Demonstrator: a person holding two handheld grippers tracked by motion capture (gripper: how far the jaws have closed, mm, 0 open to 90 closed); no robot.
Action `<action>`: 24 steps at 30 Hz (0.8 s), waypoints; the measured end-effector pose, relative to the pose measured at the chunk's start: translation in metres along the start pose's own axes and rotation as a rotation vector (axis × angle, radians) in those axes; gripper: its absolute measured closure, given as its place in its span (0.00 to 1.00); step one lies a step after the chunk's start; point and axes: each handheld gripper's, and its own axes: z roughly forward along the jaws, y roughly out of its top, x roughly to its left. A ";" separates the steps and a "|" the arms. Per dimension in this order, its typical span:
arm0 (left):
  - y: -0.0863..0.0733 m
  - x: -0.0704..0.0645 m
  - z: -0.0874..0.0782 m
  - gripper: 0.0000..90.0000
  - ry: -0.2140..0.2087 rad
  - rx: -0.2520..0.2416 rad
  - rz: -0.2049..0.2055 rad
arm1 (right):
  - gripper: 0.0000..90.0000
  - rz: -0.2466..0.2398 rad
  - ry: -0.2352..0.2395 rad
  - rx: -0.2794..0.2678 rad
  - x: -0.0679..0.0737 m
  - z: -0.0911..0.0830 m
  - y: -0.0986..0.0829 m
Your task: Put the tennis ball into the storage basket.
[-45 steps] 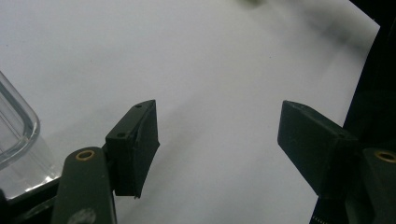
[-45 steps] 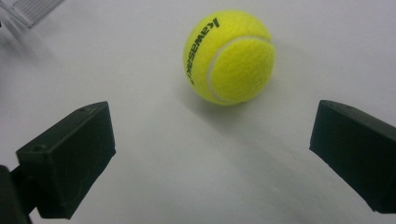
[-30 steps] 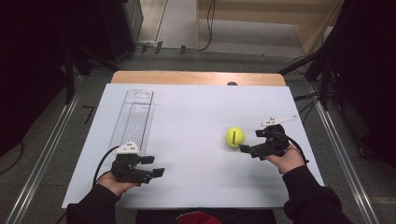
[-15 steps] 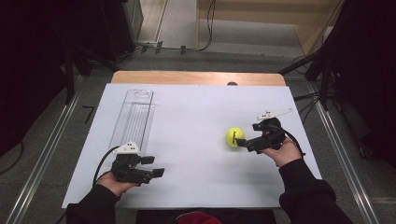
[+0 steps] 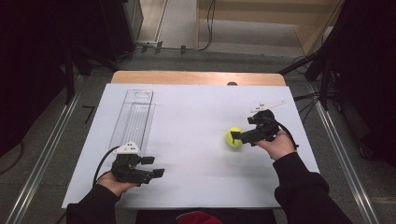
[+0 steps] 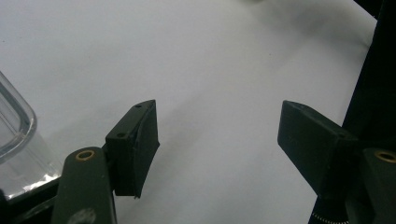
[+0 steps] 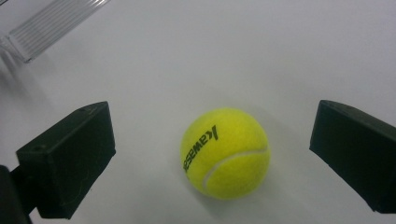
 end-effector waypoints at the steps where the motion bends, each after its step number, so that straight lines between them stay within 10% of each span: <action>1: 0.000 0.000 0.000 0.33 0.000 0.000 0.000 | 0.00 0.002 -0.001 -0.001 0.000 0.001 0.002; 24: 0.000 0.000 -0.001 0.33 0.004 0.003 0.001 | 0.00 0.001 -0.010 -0.002 -0.005 0.019 0.017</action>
